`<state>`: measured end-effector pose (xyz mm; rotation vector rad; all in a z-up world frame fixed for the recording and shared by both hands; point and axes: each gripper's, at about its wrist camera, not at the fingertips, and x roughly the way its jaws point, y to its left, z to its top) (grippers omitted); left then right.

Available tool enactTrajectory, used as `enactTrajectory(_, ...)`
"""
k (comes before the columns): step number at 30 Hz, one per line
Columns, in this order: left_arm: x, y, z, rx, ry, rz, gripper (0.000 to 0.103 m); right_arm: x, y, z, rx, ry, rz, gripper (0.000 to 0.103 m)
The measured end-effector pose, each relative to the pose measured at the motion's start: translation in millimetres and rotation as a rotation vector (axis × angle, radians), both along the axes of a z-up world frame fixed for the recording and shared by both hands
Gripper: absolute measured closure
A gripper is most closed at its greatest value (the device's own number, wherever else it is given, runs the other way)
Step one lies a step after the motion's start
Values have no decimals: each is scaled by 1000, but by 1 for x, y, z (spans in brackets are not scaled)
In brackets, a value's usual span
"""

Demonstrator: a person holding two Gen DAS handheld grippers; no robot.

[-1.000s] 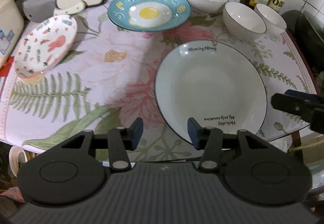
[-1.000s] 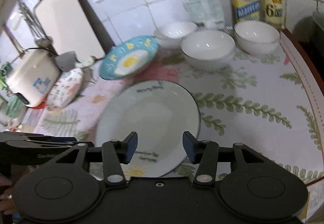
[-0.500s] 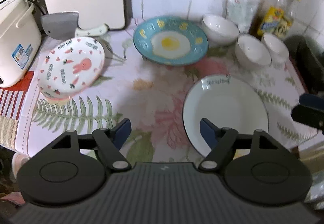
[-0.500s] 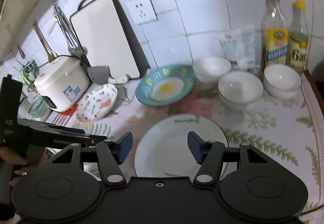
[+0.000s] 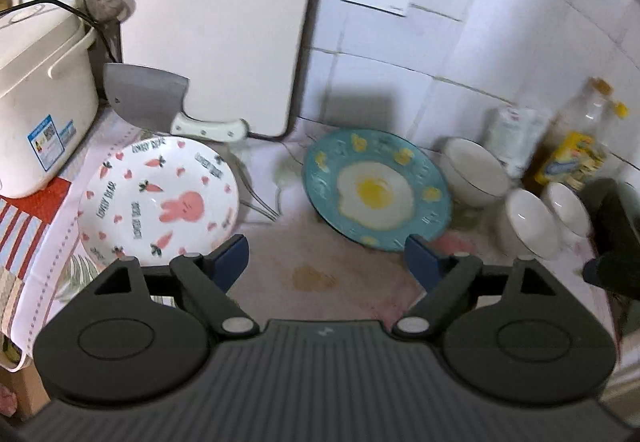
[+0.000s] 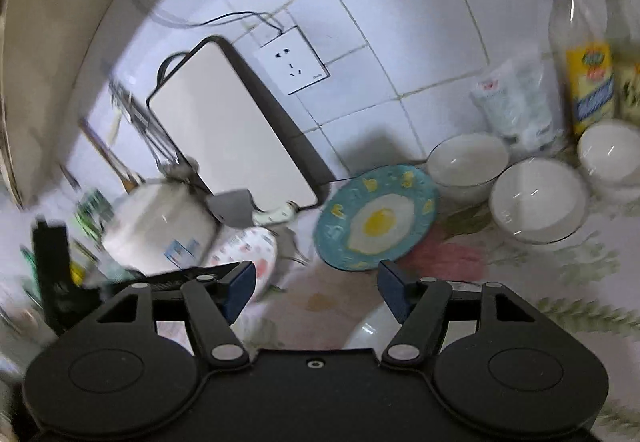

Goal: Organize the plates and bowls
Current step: 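Move the right gripper to the rim of the blue egg-print plate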

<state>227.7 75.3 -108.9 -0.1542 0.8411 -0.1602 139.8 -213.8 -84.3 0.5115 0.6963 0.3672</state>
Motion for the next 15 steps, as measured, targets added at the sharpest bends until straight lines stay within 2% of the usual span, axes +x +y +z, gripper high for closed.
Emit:
enactTrajectory(5, 34, -10, -20, 34, -27, 4, 18, 44, -6, -26, 96, 83, -55, 31)
enactTrajectory(11, 73, -23, -51, 94, -17, -2, 18, 95, -4, -65, 11, 156, -106, 31)
enactTrajectory(15, 98, -27, -69, 101, 41, -9, 19, 124, -6, -93, -26, 215, -134, 31)
